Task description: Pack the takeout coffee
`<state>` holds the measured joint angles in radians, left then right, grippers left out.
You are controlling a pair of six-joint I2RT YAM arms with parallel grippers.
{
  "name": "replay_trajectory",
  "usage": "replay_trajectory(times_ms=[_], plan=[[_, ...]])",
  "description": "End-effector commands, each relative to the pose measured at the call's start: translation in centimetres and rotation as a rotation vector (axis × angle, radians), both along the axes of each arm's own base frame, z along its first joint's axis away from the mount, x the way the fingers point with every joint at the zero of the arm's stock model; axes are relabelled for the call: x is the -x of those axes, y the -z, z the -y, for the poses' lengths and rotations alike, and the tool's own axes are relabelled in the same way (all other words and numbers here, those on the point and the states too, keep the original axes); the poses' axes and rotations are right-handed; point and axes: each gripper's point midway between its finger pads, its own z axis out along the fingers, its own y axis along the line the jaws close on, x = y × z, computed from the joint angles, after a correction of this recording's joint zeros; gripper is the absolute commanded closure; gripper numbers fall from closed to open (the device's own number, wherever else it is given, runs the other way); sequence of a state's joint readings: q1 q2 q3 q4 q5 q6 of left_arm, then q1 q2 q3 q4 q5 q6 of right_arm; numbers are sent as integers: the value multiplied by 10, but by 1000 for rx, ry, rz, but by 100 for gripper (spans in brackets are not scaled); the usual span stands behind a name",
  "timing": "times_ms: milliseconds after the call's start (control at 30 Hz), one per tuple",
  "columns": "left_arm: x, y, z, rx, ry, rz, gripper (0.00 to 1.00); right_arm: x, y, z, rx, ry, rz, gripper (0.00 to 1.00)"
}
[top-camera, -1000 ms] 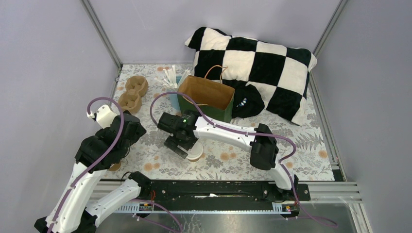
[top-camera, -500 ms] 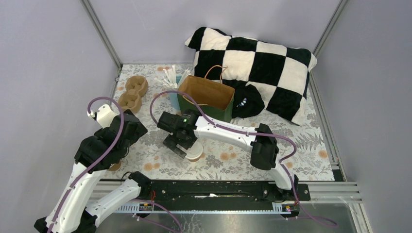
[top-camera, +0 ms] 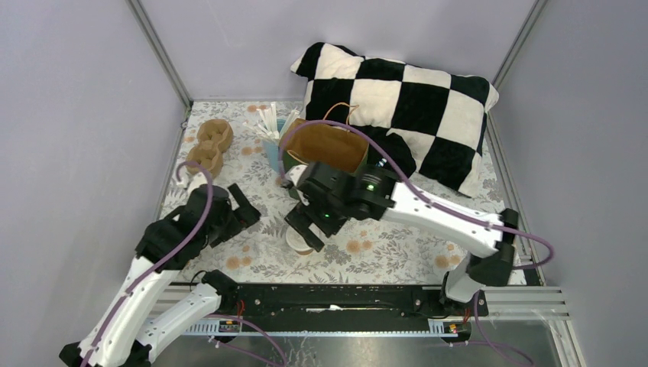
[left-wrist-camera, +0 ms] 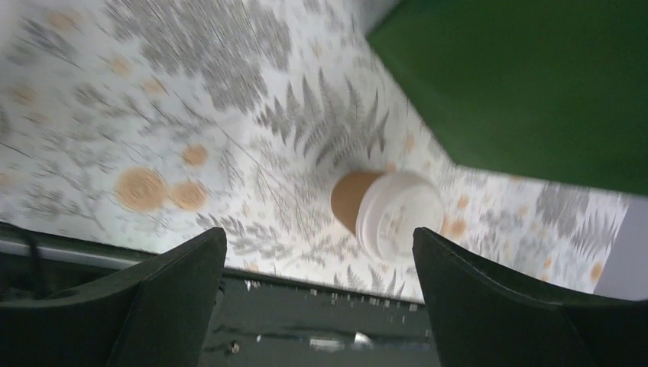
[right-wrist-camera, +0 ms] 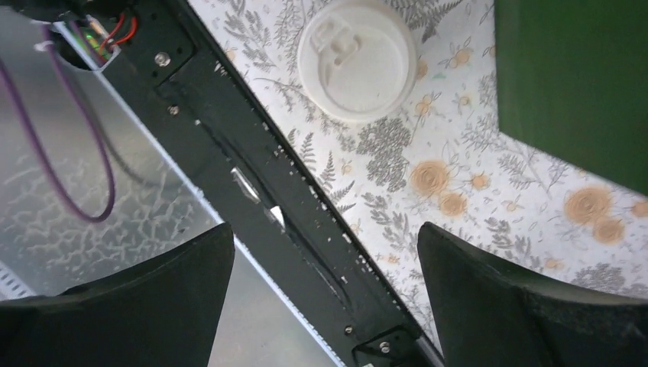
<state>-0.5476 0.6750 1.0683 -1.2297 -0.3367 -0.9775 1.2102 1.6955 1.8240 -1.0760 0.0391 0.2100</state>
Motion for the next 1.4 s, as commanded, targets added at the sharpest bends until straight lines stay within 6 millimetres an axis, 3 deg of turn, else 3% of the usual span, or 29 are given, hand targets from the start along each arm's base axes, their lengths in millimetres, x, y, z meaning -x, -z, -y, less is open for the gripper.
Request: replay_trajectory(times_ms=[0,167,300,433,667,1000,1167,1367], plan=[[1,20,64,192,253,-55,6,25,-10,21,-102,28,-86,5],[0,36,108,295,462,-107,10,38,8,25,-261,145,-237,7],[1,60,122,355,474,-177,18,32,25,32,-373,255,-353,11],[-3,73,122,396,422,-201,22,16,44,43,-465,379,-415,10],[-9,88,115,464,373,-216,25,-17,56,29,-678,536,-396,10],[-35,103,102,521,349,-227,35,-33,73,15,-878,649,-449,22],[-33,103,108,543,402,-244,36,-35,83,5,-885,640,-479,29],[-27,102,109,548,434,-252,32,-40,92,-1,-870,663,-496,29]])
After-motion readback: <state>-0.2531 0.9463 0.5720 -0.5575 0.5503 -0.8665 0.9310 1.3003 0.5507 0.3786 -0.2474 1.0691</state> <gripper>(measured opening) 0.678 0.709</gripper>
